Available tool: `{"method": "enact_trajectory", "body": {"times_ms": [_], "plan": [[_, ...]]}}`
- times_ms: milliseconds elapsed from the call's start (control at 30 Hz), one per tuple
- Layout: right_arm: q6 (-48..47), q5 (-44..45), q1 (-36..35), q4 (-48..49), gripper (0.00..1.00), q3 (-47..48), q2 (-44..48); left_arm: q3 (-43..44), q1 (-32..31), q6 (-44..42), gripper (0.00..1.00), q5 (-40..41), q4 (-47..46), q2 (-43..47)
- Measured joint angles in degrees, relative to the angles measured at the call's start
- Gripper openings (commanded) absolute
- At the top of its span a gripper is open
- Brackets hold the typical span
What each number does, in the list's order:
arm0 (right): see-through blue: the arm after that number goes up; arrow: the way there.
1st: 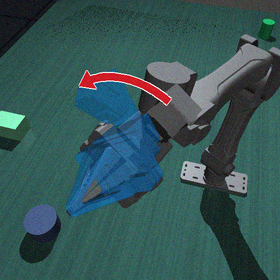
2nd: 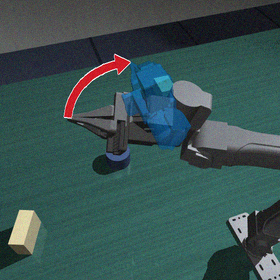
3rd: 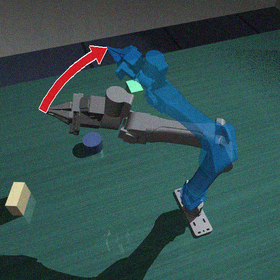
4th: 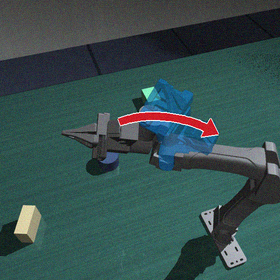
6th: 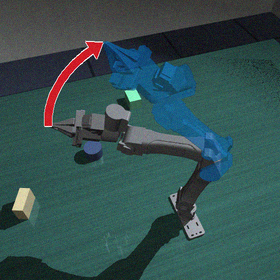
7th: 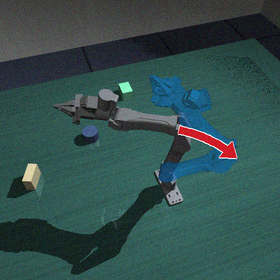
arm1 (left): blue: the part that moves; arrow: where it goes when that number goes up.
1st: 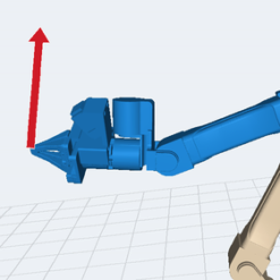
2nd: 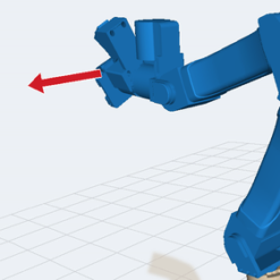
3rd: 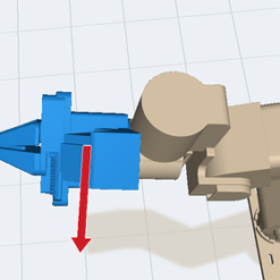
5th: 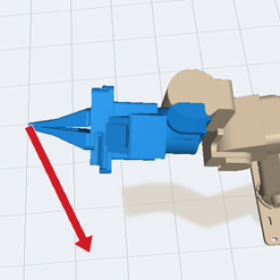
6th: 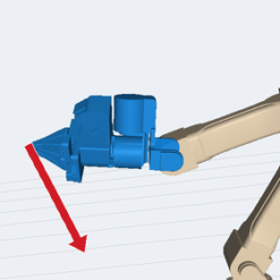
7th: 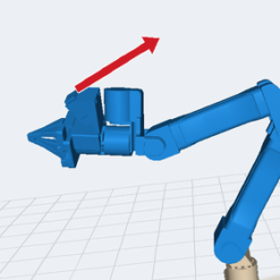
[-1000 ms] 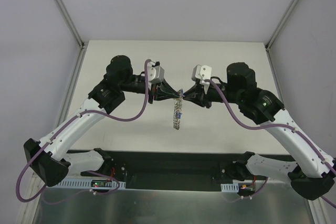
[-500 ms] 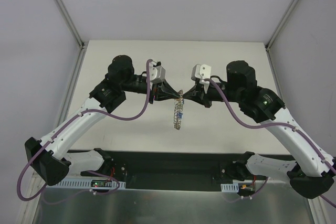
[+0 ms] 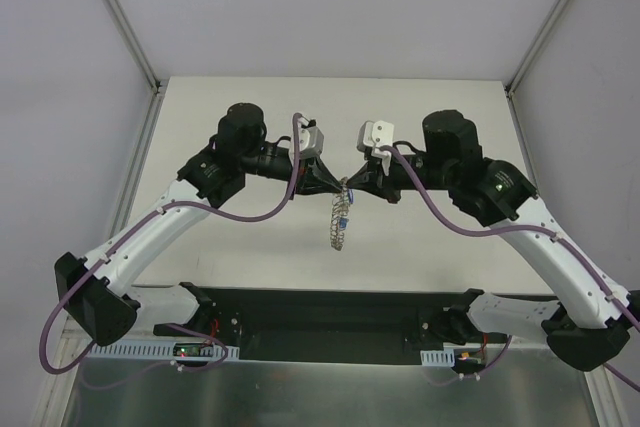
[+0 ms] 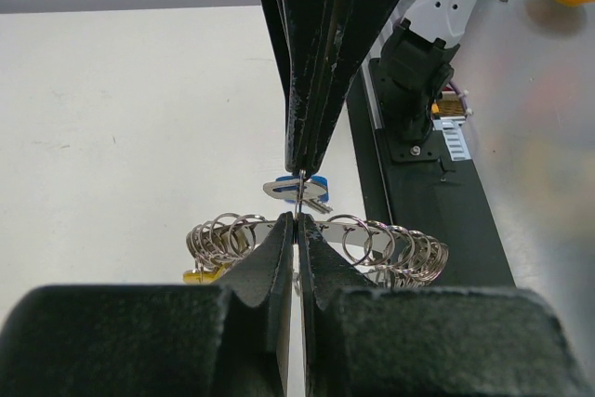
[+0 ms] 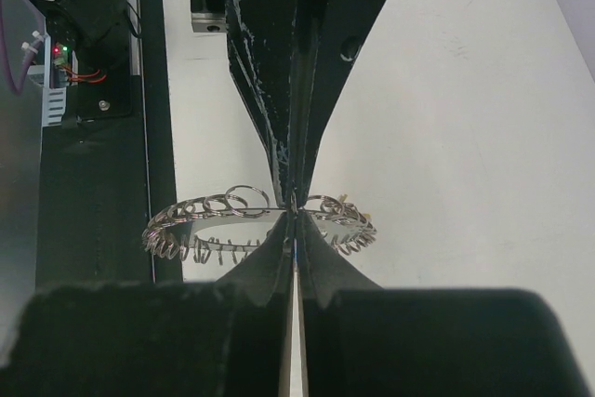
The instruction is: Put the keys on the keyring
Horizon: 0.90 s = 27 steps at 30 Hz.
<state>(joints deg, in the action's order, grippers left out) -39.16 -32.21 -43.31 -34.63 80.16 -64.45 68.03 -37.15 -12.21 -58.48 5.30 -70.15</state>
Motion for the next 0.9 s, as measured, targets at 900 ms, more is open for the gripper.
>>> {"method": "enact_trajectory", "body": {"times_ms": [900], "plan": [[-4.66,0.37,-0.04,-2.56,0.02,1.46,-1.07,2.19,0.11,10.45,0.00,4.15,-4.22,0.35]]}}
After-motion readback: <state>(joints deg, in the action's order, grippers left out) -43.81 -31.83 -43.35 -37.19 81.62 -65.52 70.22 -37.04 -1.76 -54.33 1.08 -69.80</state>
